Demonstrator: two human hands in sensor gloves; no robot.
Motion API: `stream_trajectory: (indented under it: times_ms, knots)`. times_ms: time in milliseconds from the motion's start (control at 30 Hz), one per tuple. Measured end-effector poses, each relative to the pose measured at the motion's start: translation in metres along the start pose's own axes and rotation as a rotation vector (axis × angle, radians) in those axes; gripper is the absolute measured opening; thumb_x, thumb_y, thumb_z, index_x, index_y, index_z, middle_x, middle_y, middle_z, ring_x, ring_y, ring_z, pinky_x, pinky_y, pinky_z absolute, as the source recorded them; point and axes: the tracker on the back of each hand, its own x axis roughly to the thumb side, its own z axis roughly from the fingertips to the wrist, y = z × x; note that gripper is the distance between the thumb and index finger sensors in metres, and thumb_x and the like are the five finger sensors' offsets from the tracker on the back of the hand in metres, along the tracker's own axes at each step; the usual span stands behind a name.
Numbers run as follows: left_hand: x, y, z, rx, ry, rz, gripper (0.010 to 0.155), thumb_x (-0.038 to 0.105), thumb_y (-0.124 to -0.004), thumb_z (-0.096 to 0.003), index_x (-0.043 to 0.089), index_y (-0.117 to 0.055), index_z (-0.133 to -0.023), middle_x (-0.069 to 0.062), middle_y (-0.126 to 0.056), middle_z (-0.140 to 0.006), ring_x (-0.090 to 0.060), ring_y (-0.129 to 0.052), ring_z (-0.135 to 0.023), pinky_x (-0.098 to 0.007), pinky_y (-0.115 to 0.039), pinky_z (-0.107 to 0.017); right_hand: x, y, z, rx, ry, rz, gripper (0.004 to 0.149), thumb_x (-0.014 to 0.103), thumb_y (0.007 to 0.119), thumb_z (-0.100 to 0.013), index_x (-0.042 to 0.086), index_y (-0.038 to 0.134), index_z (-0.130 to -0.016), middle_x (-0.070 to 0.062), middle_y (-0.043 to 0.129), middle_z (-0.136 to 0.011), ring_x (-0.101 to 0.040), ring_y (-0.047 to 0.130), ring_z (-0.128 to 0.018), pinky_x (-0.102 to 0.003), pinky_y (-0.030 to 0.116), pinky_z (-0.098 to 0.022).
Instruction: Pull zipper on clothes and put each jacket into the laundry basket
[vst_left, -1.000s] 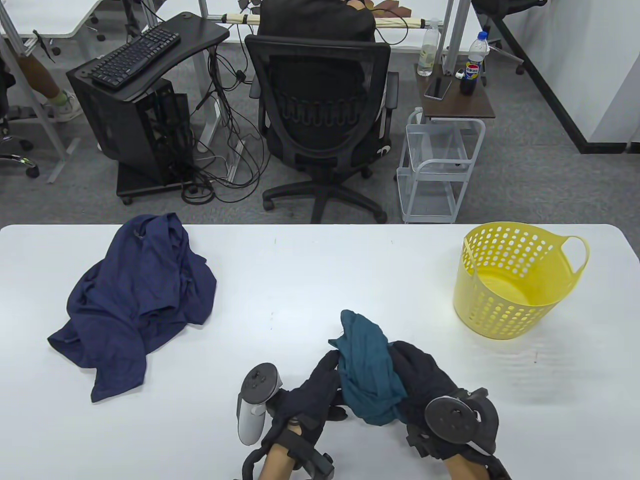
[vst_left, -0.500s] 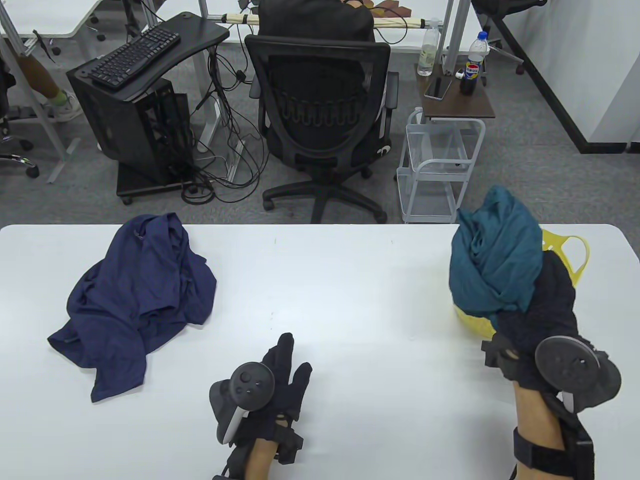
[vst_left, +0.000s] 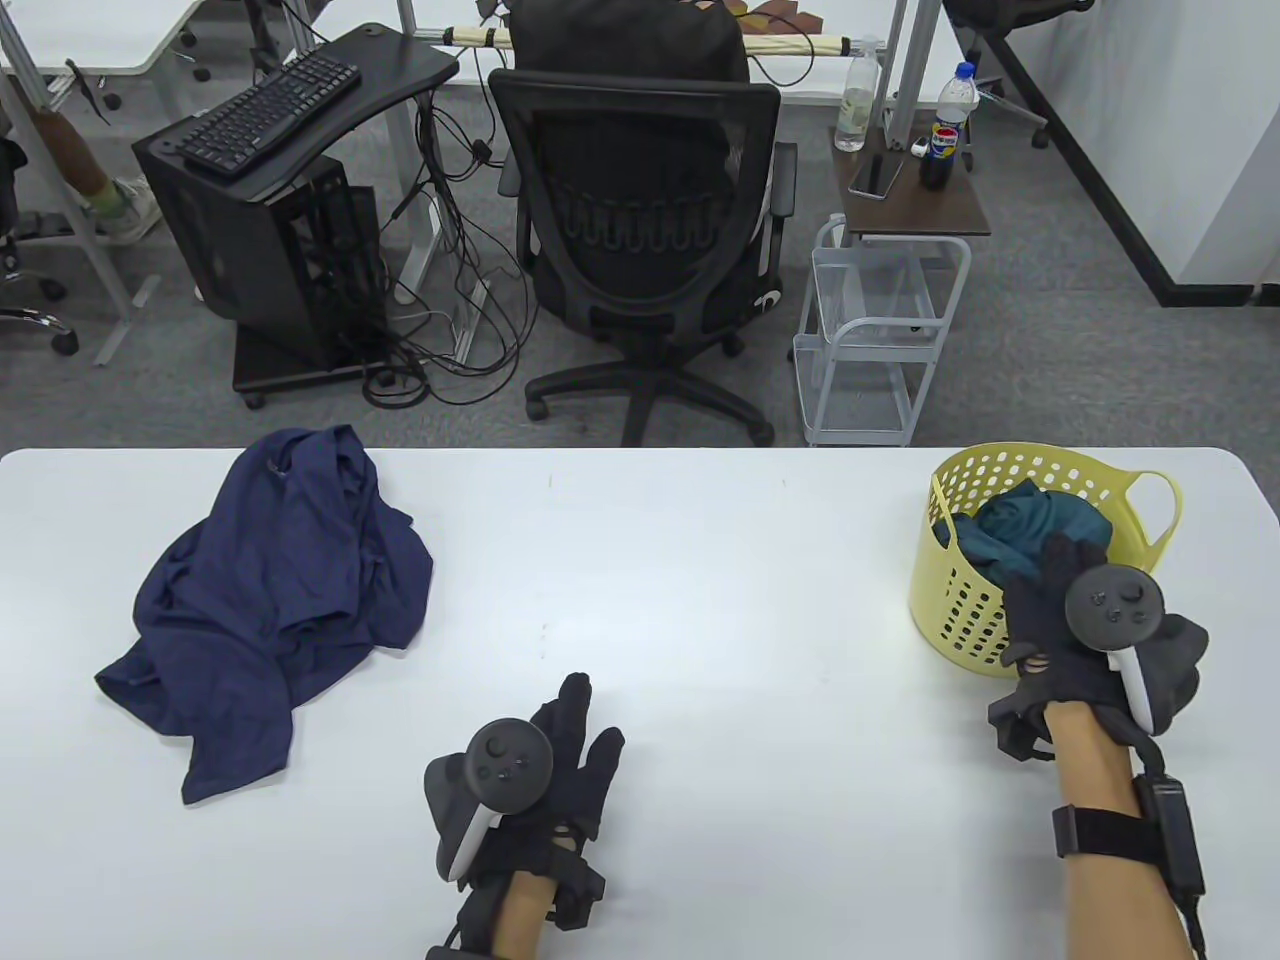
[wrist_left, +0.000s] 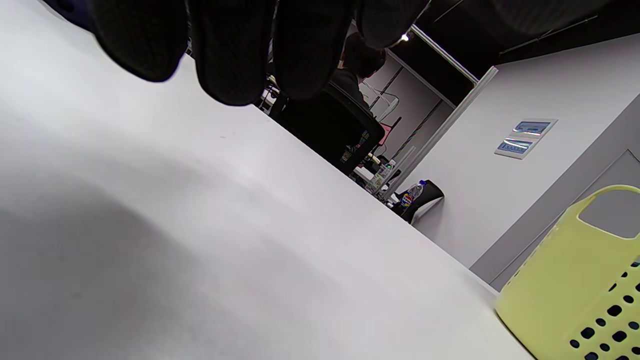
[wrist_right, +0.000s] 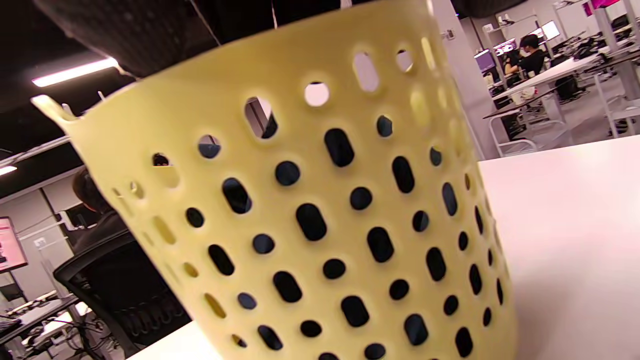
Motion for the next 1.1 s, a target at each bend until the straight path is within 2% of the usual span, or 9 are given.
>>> stream_trajectory:
  times_ms: [67,367,500,700,833,867,933,967,1100]
  knots:
    - [0.000,-0.001,0.000,-0.002,-0.002,0.000,0.074,0.065,-0.064,-0.0412,0.029,-0.055,-0.106,-0.010,-0.074,-0.104,-0.045,-0.081,-0.085,-0.061,-0.070,-0.056,0.006,-0.005,0.005,-0.016,-0.030,0.043,0.063,0.053,0.074,-0.052,0.028,0.059,-0.108,-0.005,0.059,-0.119,-0.048,0.051,-0.106,-0.074,0.043,-0.068]
    - [0.001,-0.001,0.001,-0.001,-0.003,-0.015,0.074,0.065,-0.064,-0.0413,0.029,-0.056,-0.105,-0.011,-0.075,-0.104,-0.045,-0.082,-0.085,-0.061,-0.071,-0.056,0.044,-0.043,0.033,-0.054,-0.184,-0.029,0.064,0.053,0.075,-0.053,0.028,0.058,-0.109,-0.005,0.057,-0.120,-0.049,0.049,-0.107,-0.073,0.043,-0.069]
    - [0.003,-0.001,0.002,-0.001,-0.014,-0.005,0.074,0.065,-0.064,-0.0413,0.029,-0.056,-0.105,-0.010,-0.074,-0.104,-0.045,-0.082,-0.085,-0.061,-0.071,-0.056,0.069,-0.062,0.056,-0.083,-0.284,-0.069,0.064,0.053,0.075,-0.053,0.028,0.058,-0.109,-0.005,0.057,-0.120,-0.049,0.049,-0.107,-0.073,0.043,-0.069]
    - [0.007,-0.005,0.004,-0.015,-0.030,-0.010,0.074,0.065,-0.064,-0.0412,0.029,-0.056,-0.105,-0.010,-0.075,-0.103,-0.045,-0.082,-0.085,-0.061,-0.071,-0.056,0.108,-0.073,0.099,-0.101,-0.453,-0.075,0.064,0.054,0.074,-0.053,0.028,0.059,-0.109,-0.005,0.058,-0.119,-0.049,0.051,-0.106,-0.073,0.045,-0.069]
    - [0.008,-0.005,0.004,-0.018,-0.036,-0.015,0.074,0.065,-0.064,-0.0413,0.029,-0.057,-0.105,-0.013,-0.075,-0.103,-0.045,-0.082,-0.084,-0.061,-0.071,-0.056,0.128,-0.063,0.129,-0.062,-0.545,-0.093,0.064,0.054,0.074,-0.053,0.028,0.059,-0.109,-0.005,0.058,-0.120,-0.049,0.052,-0.106,-0.073,0.045,-0.069]
    - [0.008,-0.006,0.004,-0.018,-0.037,-0.017,0.074,0.065,-0.064,-0.0413,0.029,-0.057,-0.105,-0.010,-0.076,-0.103,-0.045,-0.082,-0.085,-0.061,-0.071,-0.056,0.132,-0.057,0.138,-0.047,-0.570,-0.090,0.064,0.054,0.074,-0.053,0.029,0.059,-0.109,-0.005,0.059,-0.120,-0.049,0.052,-0.106,-0.073,0.045,-0.069]
    - [0.008,-0.006,0.004,-0.021,-0.039,-0.017,0.074,0.065,-0.064,-0.0413,0.029,-0.057,-0.105,-0.013,-0.075,-0.103,-0.045,-0.082,-0.084,-0.061,-0.071,-0.056,0.138,-0.039,0.154,-0.008,-0.612,-0.074,0.064,0.055,0.074,-0.053,0.029,0.059,-0.109,-0.005,0.059,-0.120,-0.049,0.052,-0.106,-0.073,0.046,-0.069]
    - [0.009,-0.007,0.004,-0.023,-0.039,-0.018,0.074,0.065,-0.064,-0.0413,0.028,-0.057,-0.105,-0.010,-0.076,-0.103,-0.045,-0.082,-0.085,-0.061,-0.071,-0.056,0.139,-0.033,0.158,0.008,-0.621,-0.067,0.064,0.055,0.074,-0.053,0.029,0.058,-0.109,-0.005,0.059,-0.120,-0.048,0.052,-0.106,-0.073,0.046,-0.069]
    - [0.009,-0.009,0.004,-0.033,-0.037,-0.027,0.074,0.065,-0.064,-0.0412,0.028,-0.057,-0.105,-0.010,-0.076,-0.103,-0.045,-0.082,-0.084,-0.061,-0.071,-0.056,0.137,0.013,0.173,0.112,-0.635,-0.028,0.064,0.055,0.074,-0.052,0.030,0.058,-0.109,-0.004,0.058,-0.120,-0.048,0.052,-0.107,-0.072,0.046,-0.070]
